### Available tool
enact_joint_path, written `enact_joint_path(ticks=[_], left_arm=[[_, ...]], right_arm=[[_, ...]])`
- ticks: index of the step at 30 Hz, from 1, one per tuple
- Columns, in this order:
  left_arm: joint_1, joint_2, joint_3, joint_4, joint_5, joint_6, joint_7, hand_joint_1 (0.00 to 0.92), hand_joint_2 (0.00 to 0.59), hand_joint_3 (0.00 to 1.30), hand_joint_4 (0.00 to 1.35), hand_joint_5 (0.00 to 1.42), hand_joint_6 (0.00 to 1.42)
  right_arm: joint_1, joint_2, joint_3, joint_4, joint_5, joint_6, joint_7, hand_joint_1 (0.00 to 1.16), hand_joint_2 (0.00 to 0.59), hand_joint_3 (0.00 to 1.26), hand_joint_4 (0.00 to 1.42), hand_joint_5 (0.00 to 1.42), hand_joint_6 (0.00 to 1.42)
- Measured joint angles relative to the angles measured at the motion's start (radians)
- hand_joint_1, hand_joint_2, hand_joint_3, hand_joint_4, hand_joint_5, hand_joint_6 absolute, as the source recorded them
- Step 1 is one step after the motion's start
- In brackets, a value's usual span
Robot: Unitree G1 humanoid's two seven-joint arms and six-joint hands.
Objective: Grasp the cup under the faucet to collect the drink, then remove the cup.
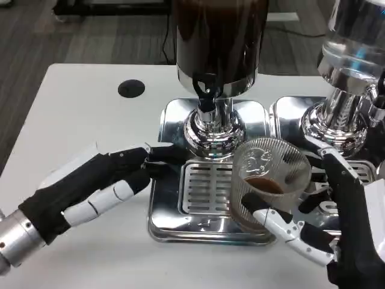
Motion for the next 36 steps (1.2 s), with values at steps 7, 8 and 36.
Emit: enact_joint_path(ticks=[7, 8, 36], left_arm=[[0.019, 0.001, 0.005, -0.009, -0.002, 0.01, -0.003, 0.0, 0.167, 0.27, 0.25, 0.31, 0.31], [0.02, 0.001, 0.005, -0.009, -0.002, 0.012, -0.003, 0.0, 0.167, 0.27, 0.25, 0.31, 0.31], [0.028, 0.001, 0.016, -0.017, -0.002, 0.019, -0.014, 0.0, 0.167, 0.27, 0.25, 0.32, 0.31]], right_arm=[[0.004, 0.0, 0.0, 0.0, 0.0, -0.002, 0.001, 0.68, 0.236, 0.55, 0.57, 0.72, 0.9], [0.004, 0.0, 0.0, 0.0, 0.0, -0.002, 0.001, 0.68, 0.236, 0.55, 0.57, 0.72, 0.9], [0.024, 0.015, -0.002, -0.001, -0.001, -0.03, -0.001, 0.69, 0.243, 0.57, 0.59, 0.75, 0.93]])
